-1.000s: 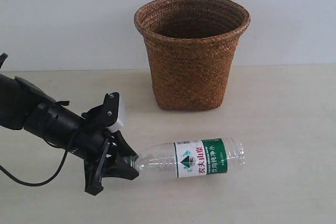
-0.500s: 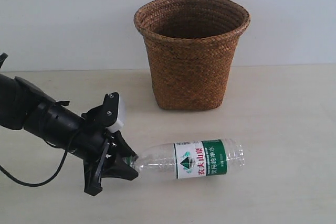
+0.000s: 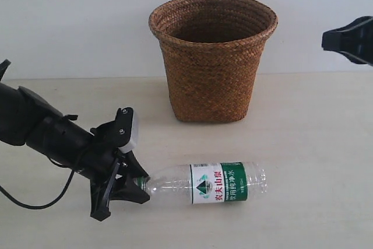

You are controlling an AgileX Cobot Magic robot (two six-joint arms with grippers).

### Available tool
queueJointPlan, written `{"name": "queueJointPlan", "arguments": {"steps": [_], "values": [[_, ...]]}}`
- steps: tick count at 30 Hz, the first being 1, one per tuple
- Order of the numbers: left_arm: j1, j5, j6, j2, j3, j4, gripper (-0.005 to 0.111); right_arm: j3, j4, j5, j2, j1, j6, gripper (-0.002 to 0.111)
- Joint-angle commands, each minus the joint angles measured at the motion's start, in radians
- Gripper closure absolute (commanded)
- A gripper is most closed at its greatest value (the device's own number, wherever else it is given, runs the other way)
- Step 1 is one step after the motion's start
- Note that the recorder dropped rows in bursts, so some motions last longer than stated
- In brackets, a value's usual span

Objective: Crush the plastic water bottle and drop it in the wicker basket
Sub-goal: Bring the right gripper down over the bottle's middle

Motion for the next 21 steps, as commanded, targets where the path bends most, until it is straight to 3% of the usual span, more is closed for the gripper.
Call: {"name": "queueJointPlan", "arguments": {"steps": [1,5,8,9,10,15,16,21], "values": [[-0.006,-0.040,0.004,0.034,-0.005,0.003,0.103,-0.039,-0.144,0.019,0.061,0.065,0.089,0.108],[-0.006,-0.040,0.004,0.040,-0.005,0.001,0.103,-0.039,-0.144,0.263,0.077,0.189,-0.013,0.108],[-0.006,-0.040,0.004,0.039,-0.005,0.001,0.103,-0.039,-0.144,0.559,0.079,0.282,-0.113,0.108],[-0.006,-0.040,0.004,0.036,-0.005,0.001,0.103,-0.039,-0.138,0.758,0.091,0.329,-0.213,0.108],[-0.006,-0.040,0.004,0.032,-0.005,0.001,0.103,-0.048,-0.096,0.818,0.103,0.337,-0.278,0.108],[-0.006,-0.028,0.004,-0.008,-0.005,-0.002,0.103,-0.222,0.557,1.082,0.231,0.337,-0.994,0.108],[-0.006,-0.018,0.004,-0.018,-0.005,-0.002,0.103,-0.313,0.841,1.170,0.289,0.337,-1.274,0.108],[-0.006,-0.007,0.004,-0.025,-0.005,-0.002,0.103,-0.478,1.609,1.367,0.364,0.337,-1.945,0.108]]}}
